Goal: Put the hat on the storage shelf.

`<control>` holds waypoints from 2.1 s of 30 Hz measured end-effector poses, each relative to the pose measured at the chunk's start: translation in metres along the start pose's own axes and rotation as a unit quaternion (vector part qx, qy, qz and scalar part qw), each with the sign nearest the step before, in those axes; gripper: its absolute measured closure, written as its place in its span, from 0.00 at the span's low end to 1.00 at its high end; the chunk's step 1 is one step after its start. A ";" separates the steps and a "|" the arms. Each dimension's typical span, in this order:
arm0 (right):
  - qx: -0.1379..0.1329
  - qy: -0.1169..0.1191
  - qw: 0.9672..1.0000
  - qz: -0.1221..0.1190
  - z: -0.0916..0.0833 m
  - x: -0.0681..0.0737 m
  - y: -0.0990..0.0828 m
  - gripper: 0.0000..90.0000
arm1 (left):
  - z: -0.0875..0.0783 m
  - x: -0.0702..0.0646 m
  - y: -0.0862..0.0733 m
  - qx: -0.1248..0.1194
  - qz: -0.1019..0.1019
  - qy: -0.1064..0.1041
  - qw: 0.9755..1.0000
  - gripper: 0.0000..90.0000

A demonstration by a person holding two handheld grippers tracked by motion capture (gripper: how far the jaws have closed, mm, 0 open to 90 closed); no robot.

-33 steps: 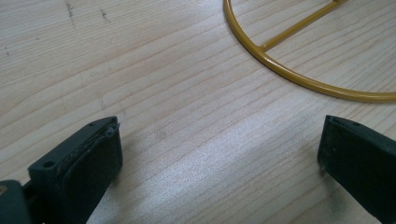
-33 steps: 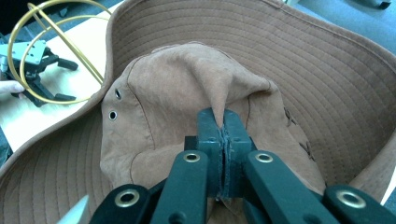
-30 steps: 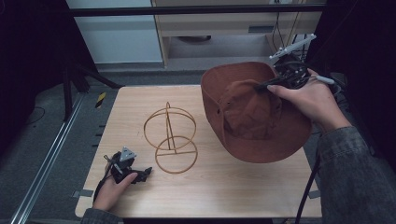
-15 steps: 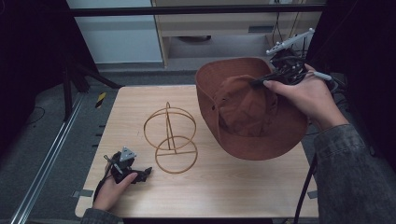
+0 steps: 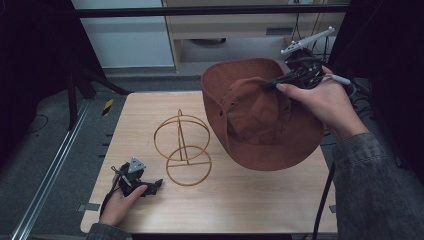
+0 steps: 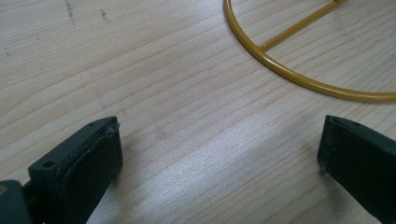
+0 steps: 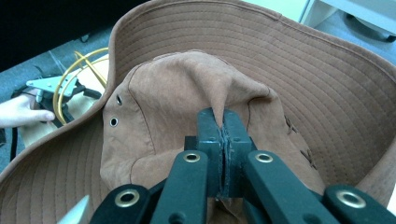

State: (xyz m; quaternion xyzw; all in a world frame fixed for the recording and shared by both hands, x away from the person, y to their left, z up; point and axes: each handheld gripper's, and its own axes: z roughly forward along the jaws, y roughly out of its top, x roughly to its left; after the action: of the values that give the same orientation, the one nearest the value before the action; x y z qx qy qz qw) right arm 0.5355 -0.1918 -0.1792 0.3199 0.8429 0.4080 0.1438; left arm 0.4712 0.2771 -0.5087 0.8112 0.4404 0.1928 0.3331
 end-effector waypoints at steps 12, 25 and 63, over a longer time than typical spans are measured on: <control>-0.016 0.010 1.000 -0.006 0.002 0.010 0.008 0.99 | 0.000 0.000 0.000 0.000 0.000 0.000 1.000 0.00; -0.019 0.019 0.999 -0.019 0.010 0.025 0.022 0.99 | 0.000 0.000 0.000 0.000 0.000 0.000 1.000 0.00; -0.050 0.072 0.995 -0.043 0.056 0.071 0.057 0.99 | 0.000 0.000 0.000 -0.001 -0.001 0.001 1.000 0.00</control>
State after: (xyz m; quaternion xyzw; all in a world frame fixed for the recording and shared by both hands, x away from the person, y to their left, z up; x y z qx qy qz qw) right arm 0.5339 -0.0851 -0.1684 0.2453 0.8429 0.4647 0.1156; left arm 0.4713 0.2771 -0.5088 0.8104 0.4409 0.1936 0.3336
